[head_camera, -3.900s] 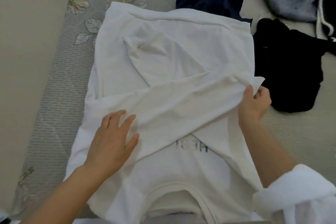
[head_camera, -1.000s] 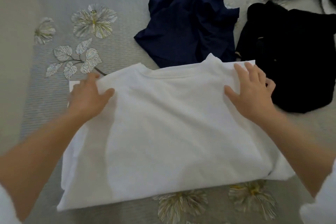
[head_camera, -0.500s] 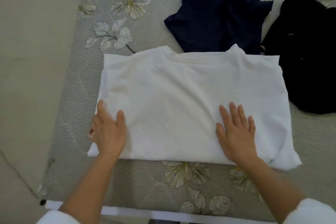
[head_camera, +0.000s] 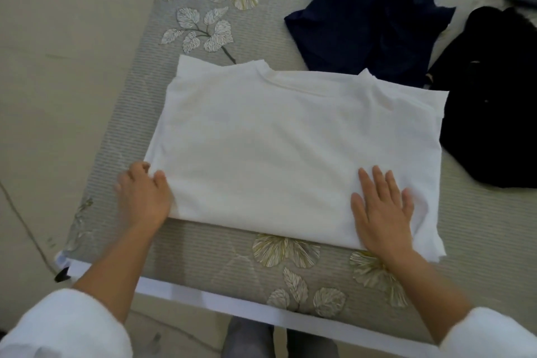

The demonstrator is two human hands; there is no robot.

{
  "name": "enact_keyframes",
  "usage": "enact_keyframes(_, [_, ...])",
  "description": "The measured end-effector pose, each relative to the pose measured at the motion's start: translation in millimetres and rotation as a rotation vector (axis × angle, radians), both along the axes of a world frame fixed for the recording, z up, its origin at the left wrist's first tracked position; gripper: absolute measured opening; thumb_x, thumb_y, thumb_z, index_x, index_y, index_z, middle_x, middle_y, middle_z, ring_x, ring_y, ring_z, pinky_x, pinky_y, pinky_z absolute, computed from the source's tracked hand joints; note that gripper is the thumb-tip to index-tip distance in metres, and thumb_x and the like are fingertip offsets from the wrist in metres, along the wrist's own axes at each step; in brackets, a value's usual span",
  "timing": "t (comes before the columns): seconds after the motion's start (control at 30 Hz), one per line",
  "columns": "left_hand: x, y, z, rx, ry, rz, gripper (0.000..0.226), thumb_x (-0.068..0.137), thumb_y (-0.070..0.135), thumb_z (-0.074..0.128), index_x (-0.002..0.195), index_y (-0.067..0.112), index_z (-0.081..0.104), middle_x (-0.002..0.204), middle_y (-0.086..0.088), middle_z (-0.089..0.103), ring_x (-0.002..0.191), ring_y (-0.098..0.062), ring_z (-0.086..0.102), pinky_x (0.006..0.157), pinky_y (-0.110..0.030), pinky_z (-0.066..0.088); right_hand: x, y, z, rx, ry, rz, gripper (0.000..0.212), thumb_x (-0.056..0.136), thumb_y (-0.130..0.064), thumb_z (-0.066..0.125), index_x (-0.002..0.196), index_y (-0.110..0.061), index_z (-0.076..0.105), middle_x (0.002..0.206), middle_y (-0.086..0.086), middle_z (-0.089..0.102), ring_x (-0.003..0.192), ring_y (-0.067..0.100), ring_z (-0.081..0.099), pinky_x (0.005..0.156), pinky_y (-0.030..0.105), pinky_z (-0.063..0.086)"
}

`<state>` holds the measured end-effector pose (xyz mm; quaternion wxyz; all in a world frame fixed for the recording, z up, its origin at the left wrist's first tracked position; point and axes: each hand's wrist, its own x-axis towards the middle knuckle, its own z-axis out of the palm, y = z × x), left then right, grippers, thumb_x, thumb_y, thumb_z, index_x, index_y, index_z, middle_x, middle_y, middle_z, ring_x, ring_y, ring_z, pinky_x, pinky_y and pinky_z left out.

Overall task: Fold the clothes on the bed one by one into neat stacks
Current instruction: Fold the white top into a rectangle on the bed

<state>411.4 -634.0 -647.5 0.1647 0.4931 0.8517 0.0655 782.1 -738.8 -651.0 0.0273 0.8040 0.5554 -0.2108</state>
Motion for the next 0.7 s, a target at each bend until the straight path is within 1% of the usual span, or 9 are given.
enact_keyframes(0.1, [44.4,-12.8,6.1,0.121,0.027,-0.149,0.05,0.09,0.017,0.054,0.137,0.008,0.037,0.148,-0.023,0.026,0.136,-0.039,0.02,0.109,-0.053,0.015,4.1,-8.1,6.4,0.112,0.022,-0.011,0.048,0.101,-0.032,0.036,0.146,-0.017,0.036,0.155,0.008,0.03,0.145,0.025,0.02,0.115,0.047,0.01])
enact_keyframes(0.2, [107.2,-45.5,7.0,0.067,-0.062,-0.503,0.051,0.097,0.024,0.043,0.145,0.013,0.03,0.157,-0.019,0.011,0.146,-0.031,0.002,0.115,-0.049,0.003,8.5,-23.1,17.7,0.216,0.01,-0.079,0.053,0.092,-0.035,0.032,0.136,-0.01,0.049,0.145,0.013,0.044,0.137,0.03,0.034,0.11,0.045,0.017])
enact_keyframes(0.3, [172.3,-85.9,3.1,-0.066,-0.157,-0.78,0.056,0.101,0.036,0.027,0.152,0.02,0.013,0.16,-0.011,-0.01,0.145,-0.022,-0.021,0.116,-0.04,-0.013,24.9,-42.6,24.2,0.266,-0.006,-0.216,0.052,0.089,-0.03,0.044,0.136,-0.008,0.047,0.144,0.013,0.043,0.133,0.03,0.035,0.107,0.041,0.016])
enact_keyframes(0.37, [209.4,-112.1,-2.1,-0.128,-0.172,-0.918,0.058,0.102,0.039,0.019,0.152,0.024,-0.004,0.156,-0.006,-0.026,0.141,-0.019,-0.031,0.113,-0.037,-0.021,40.6,-58.2,26.8,0.246,0.049,-0.393,0.052,0.093,-0.032,0.05,0.138,-0.006,0.043,0.143,0.014,0.041,0.131,0.031,0.034,0.108,0.046,0.019])
enact_keyframes(0.4, [225.0,-123.1,-3.9,-0.15,-0.165,-0.966,0.059,0.102,0.04,0.018,0.15,0.025,-0.013,0.153,-0.005,-0.032,0.14,-0.019,-0.032,0.111,-0.036,-0.024,47.8,-67.1,28.1,0.263,0.081,-0.468,0.051,0.094,-0.03,0.054,0.136,-0.004,0.044,0.139,0.016,0.043,0.128,0.033,0.037,0.107,0.049,0.025])
enact_keyframes(0.47, [250.0,-138.3,-5.2,-0.192,-0.156,-1.009,0.061,0.102,0.04,0.016,0.144,0.025,-0.025,0.147,-0.003,-0.042,0.139,-0.02,-0.034,0.111,-0.037,-0.025,58.9,-86.6,30.5,0.352,0.129,-0.538,0.041,0.096,-0.025,0.054,0.127,0.002,0.048,0.125,0.02,0.047,0.114,0.034,0.045,0.097,0.049,0.038])
enact_keyframes(0.53, [261.7,-142.0,-5.6,-0.214,-0.18,-0.969,0.061,0.102,0.04,0.017,0.143,0.025,-0.026,0.147,-0.003,-0.042,0.138,-0.021,-0.036,0.111,-0.038,-0.024,60.2,-99.9,34.0,0.409,0.187,-0.538,0.034,0.096,-0.025,0.049,0.115,0.003,0.051,0.11,0.016,0.049,0.099,0.028,0.047,0.085,0.043,0.043])
enact_keyframes(0.63, [268.4,-141.9,-8.2,-0.239,-0.178,-0.949,0.062,0.101,0.042,0.017,0.146,0.026,-0.023,0.149,-0.003,-0.039,0.137,-0.019,-0.037,0.112,-0.038,-0.023,58.1,-112.8,30.6,0.374,0.274,-0.519,0.019,0.094,-0.026,0.055,0.1,-0.008,0.054,0.097,0.002,0.049,0.085,0.016,0.047,0.075,0.035,0.046])
enact_keyframes(0.7, [266.5,-140.5,-10.1,-0.248,-0.177,-0.955,0.063,0.101,0.043,0.019,0.146,0.027,-0.021,0.149,-0.002,-0.039,0.136,-0.017,-0.038,0.111,-0.036,-0.024,52.5,-114.4,26.0,0.351,0.314,-0.526,0.017,0.09,-0.026,0.064,0.095,-0.017,0.051,0.091,-0.003,0.05,0.083,0.012,0.048,0.071,0.024,0.043])
